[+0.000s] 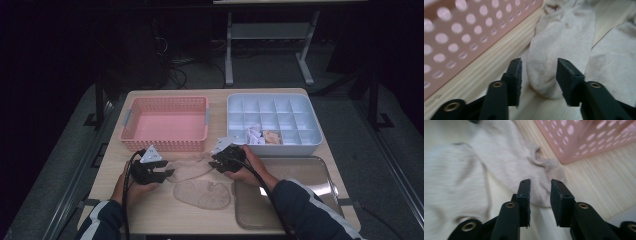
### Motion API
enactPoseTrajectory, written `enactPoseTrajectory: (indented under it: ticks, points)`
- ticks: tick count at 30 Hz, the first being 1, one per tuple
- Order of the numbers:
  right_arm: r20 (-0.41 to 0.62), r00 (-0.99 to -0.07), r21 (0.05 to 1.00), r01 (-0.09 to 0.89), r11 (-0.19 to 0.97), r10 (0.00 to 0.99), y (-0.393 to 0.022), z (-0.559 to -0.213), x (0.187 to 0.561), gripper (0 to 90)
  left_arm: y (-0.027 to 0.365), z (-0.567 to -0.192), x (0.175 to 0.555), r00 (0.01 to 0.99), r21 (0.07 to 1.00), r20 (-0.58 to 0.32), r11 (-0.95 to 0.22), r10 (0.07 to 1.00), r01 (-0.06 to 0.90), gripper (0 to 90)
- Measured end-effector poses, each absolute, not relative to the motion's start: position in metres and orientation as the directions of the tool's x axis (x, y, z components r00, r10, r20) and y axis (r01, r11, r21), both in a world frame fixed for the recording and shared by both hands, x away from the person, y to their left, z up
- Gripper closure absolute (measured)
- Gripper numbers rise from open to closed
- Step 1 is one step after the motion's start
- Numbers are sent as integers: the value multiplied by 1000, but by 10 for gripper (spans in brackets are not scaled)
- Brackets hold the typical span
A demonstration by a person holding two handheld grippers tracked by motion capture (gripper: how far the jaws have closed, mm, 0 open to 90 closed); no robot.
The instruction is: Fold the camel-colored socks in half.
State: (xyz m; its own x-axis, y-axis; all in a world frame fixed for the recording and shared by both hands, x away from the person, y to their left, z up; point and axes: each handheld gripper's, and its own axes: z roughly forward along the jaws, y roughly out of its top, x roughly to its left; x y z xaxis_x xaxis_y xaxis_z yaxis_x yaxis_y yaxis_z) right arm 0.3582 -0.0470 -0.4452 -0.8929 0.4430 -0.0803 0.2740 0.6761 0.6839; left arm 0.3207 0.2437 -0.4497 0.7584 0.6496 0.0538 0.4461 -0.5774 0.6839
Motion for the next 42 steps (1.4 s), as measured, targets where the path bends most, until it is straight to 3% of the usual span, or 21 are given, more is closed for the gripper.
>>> enactPoseTrajectory:
  ticks: [11,20,24,30,38,42]
  points:
    - [-20,-904,650,313,692,428,-45,-462,374,703,244,-461,325,738,670,38,-565,674,481,502]
    - [-20,-919,642,289,710,393,-56,-454,353,652,248,-461,327,728,689,-5,-526,685,500,481]
    - [-61,-895,696,279,662,442,-57,-444,353,669,250,-459,331,697,708,-24,-481,716,518,425]
    - [-88,-858,696,311,648,506,-52,-459,365,732,243,-464,335,700,703,-35,-481,713,524,424]
    - [-101,-842,683,329,652,530,-50,-464,366,607,241,-468,336,691,705,-17,-482,723,521,428]
    - [-61,-838,684,360,634,542,-52,-465,368,598,243,-468,335,685,709,-16,-475,728,521,465]
